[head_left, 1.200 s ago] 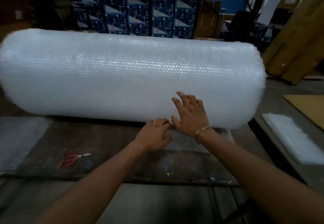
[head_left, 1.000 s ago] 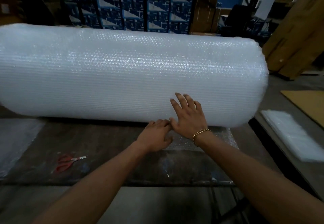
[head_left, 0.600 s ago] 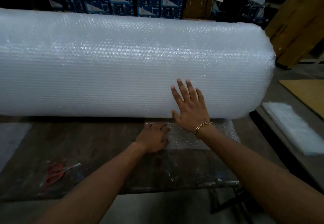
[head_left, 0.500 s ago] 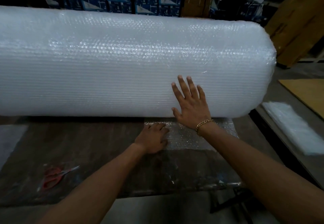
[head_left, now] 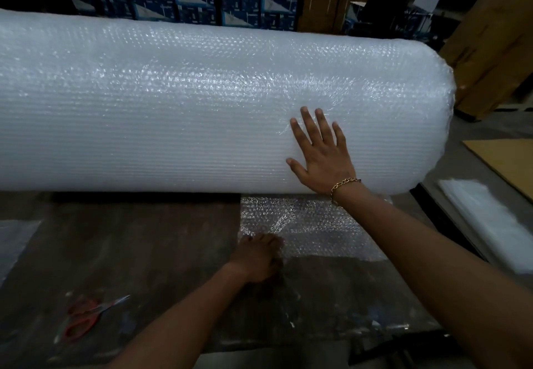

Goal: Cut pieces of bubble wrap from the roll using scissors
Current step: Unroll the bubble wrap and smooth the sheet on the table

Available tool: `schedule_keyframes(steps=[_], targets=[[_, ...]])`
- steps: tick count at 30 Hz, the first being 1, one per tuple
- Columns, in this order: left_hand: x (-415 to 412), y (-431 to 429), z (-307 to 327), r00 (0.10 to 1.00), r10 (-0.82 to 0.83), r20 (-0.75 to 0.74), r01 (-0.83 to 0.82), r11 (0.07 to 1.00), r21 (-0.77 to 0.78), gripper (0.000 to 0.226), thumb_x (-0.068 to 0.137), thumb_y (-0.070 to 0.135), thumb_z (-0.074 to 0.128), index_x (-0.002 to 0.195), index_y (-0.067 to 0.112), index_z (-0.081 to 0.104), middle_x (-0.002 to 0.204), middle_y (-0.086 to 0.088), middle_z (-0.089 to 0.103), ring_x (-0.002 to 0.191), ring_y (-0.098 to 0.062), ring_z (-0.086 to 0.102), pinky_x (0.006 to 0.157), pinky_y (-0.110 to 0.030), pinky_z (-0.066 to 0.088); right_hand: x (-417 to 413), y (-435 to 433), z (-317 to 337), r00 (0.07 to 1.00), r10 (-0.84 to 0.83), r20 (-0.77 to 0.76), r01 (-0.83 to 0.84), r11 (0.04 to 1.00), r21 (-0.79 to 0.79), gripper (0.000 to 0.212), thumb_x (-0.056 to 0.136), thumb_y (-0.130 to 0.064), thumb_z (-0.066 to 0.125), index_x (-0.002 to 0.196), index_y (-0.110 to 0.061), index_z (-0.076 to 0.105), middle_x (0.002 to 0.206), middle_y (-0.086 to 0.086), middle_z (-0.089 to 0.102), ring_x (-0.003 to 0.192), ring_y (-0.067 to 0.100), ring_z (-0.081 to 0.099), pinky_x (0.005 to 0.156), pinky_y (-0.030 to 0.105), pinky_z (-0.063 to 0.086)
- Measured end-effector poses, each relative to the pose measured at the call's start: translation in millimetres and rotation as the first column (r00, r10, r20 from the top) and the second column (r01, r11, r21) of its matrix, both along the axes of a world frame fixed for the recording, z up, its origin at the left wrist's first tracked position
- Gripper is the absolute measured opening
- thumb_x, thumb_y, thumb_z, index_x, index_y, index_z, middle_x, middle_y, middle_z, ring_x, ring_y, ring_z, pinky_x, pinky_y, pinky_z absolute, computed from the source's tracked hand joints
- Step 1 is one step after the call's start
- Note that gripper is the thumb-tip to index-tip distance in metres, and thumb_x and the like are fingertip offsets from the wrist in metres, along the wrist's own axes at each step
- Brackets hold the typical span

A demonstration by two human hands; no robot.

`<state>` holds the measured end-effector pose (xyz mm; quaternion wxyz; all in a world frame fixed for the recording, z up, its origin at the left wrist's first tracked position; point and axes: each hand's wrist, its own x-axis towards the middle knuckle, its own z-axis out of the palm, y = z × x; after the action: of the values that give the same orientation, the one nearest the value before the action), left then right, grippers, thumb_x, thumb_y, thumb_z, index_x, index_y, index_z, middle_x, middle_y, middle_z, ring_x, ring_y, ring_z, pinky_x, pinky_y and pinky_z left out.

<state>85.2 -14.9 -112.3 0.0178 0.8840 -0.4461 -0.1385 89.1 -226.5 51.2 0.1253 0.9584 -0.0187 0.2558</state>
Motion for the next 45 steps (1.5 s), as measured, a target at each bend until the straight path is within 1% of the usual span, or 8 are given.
schedule_keyframes(steps=[6,18,24,32,35,38,41,45], targets=[[-9.2,-0.7,2.3,1.000,0.014,0.014,-0.014,1.000,0.002,0.064,0.102,0.051,0.040,0.156,0.020,0.027,0.160,-0.005,0.031,0.142,-0.032,0.033,0.113,-0.049,0.025,21.3,-10.9,11.3,1.000,0.021,0.000,-0.021,1.000,0.013,0.081,0.097,-0.061,0.035,0.161,-0.023,0.005,0.170,0.005,-0.003,0.156,0.028,-0.004,0.123,0.054,0.008],[-16.8,-19.7,-2.4,0.985,0.160,0.072,-0.158,0.987,-0.029,0.059,0.101,0.047,0.038,0.153,0.022,0.031,0.150,-0.004,0.041,0.131,-0.031,0.041,0.106,-0.046,0.029,61.1,-39.3,35.2,0.994,0.098,-0.048,-0.097,0.995,0.029,0.078,0.098,-0.064,0.025,0.161,-0.025,0.000,0.169,0.003,-0.008,0.155,0.028,-0.008,0.124,0.052,0.003],[-17.1,-32.8,-0.6,0.964,0.255,0.074,-0.251,0.966,-0.065,0.052,0.101,0.047,0.036,0.148,0.025,0.039,0.146,-0.002,0.048,0.130,-0.028,0.044,0.106,-0.046,0.030,81.7,-50.2,42.1,0.991,0.120,-0.055,-0.119,0.993,0.021,0.077,0.099,-0.065,0.018,0.161,-0.024,-0.002,0.169,0.004,-0.011,0.155,0.028,-0.011,0.123,0.054,0.002],[-19.3,-42.7,1.8,0.927,0.357,0.118,-0.339,0.929,-0.151,0.042,0.102,0.047,0.035,0.131,0.025,0.056,0.128,0.000,0.062,0.125,-0.023,0.046,0.106,-0.040,0.030,108.1,-62.3,56.3,0.986,0.154,-0.071,-0.150,0.987,0.048,0.076,0.099,-0.065,0.017,0.161,-0.024,-0.002,0.169,0.003,-0.010,0.155,0.028,-0.010,0.123,0.053,-0.002],[-19.6,-45.4,2.0,0.912,0.397,0.105,-0.378,0.911,-0.163,0.040,0.101,0.047,0.036,0.131,0.027,0.054,0.128,0.001,0.064,0.124,-0.022,0.049,0.107,-0.039,0.031,115.4,-64.4,59.5,0.984,0.163,-0.072,-0.159,0.985,0.059,0.076,0.099,-0.065,0.017,0.161,-0.024,-0.002,0.169,0.004,-0.010,0.155,0.028,-0.011,0.123,0.053,-0.003],[-20.8,-49.3,6.3,0.894,0.441,0.083,-0.423,0.890,-0.170,0.044,0.101,0.046,0.039,0.140,0.027,0.046,0.131,-0.001,0.063,0.126,-0.023,0.050,0.109,-0.040,0.031,120.9,-66.7,59.4,0.983,0.168,-0.076,-0.164,0.985,0.061,0.077,0.099,-0.065,0.015,0.161,-0.024,-0.003,0.169,0.004,-0.010,0.155,0.028,-0.011,0.123,0.053,-0.003],[-21.8,-52.9,10.7,0.887,0.458,0.055,-0.450,0.885,-0.121,0.052,0.101,0.044,0.041,0.148,0.022,0.039,0.134,-0.009,0.061,0.129,-0.028,0.048,0.111,-0.042,0.031,124.3,-69.0,60.7,0.980,0.175,-0.094,-0.169,0.983,0.071,0.077,0.098,-0.066,0.014,0.161,-0.025,-0.004,0.169,0.004,-0.011,0.155,0.028,-0.012,0.123,0.053,-0.004],[-21.1,-54.8,9.5,0.889,0.455,0.061,-0.450,0.890,-0.078,0.051,0.102,0.041,0.040,0.147,0.018,0.038,0.130,-0.012,0.062,0.127,-0.030,0.048,0.108,-0.043,0.035,126.2,-68.8,66.3,0.978,0.173,-0.117,-0.163,0.983,0.088,0.077,0.098,-0.066,0.016,0.161,-0.024,-0.001,0.169,0.003,-0.010,0.155,0.027,-0.012,0.123,0.052,-0.005]])
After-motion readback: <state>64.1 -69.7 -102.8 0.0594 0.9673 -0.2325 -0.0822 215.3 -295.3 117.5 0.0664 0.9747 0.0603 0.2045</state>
